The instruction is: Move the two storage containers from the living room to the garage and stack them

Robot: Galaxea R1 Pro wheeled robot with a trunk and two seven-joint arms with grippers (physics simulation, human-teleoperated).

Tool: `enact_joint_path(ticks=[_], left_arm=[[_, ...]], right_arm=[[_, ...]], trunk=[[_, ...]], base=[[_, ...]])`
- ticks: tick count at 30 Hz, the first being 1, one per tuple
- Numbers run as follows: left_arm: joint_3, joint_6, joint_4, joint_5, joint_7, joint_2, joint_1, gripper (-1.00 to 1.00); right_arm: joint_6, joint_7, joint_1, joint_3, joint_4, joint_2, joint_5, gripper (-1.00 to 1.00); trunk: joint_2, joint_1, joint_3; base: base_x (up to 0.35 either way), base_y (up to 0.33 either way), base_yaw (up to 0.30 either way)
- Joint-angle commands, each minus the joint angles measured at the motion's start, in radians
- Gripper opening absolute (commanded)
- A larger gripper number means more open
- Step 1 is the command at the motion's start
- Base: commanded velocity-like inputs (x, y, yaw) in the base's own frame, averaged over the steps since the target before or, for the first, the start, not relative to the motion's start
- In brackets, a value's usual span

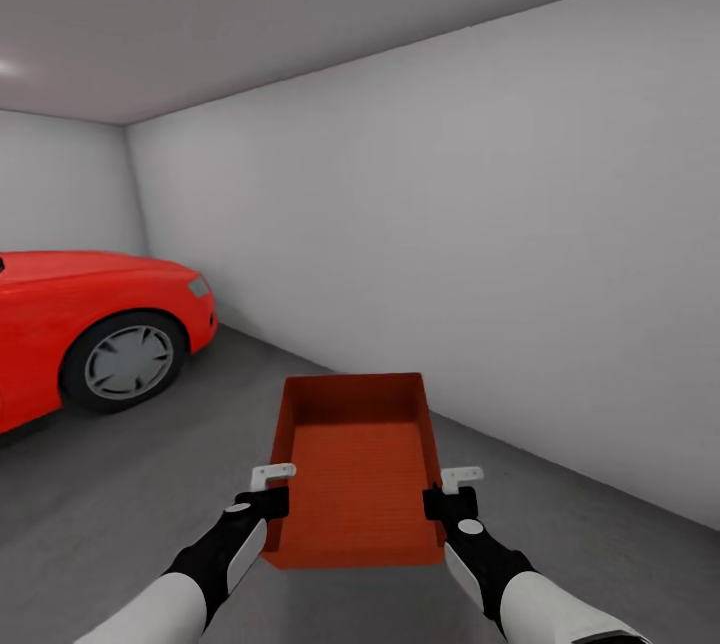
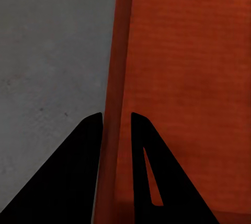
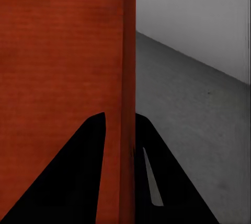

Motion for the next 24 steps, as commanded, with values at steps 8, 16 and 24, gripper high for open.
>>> enact_joint_path(ticks=[8,16,24], left_arm=[[0.015,-0.038,-0.005,0.006,0.014,0.000,0.000,-1.00],[0.014,-0.038,-0.006,0.006,0.014,0.000,0.000,-1.00],[0.014,-0.038,-0.006,0.006,0.014,0.000,0.000,-1.00]], right_arm=[[0.000,-0.002,-0.001,-0.028,0.002,0.011,-0.037,-1.00],[0.000,-0.002,-0.001,-0.028,0.002,0.011,-0.037,-1.00],[0.000,-0.002,-0.001,-0.028,0.002,0.011,-0.037,-1.00]], trunk=[[-0.001,0.001,-0.002],[-0.001,0.001,-0.002],[-0.001,0.001,-0.002]], base=[[0.295,0.000,-0.286],[0.027,0.000,-0.286],[0.001,0.000,-0.286]])
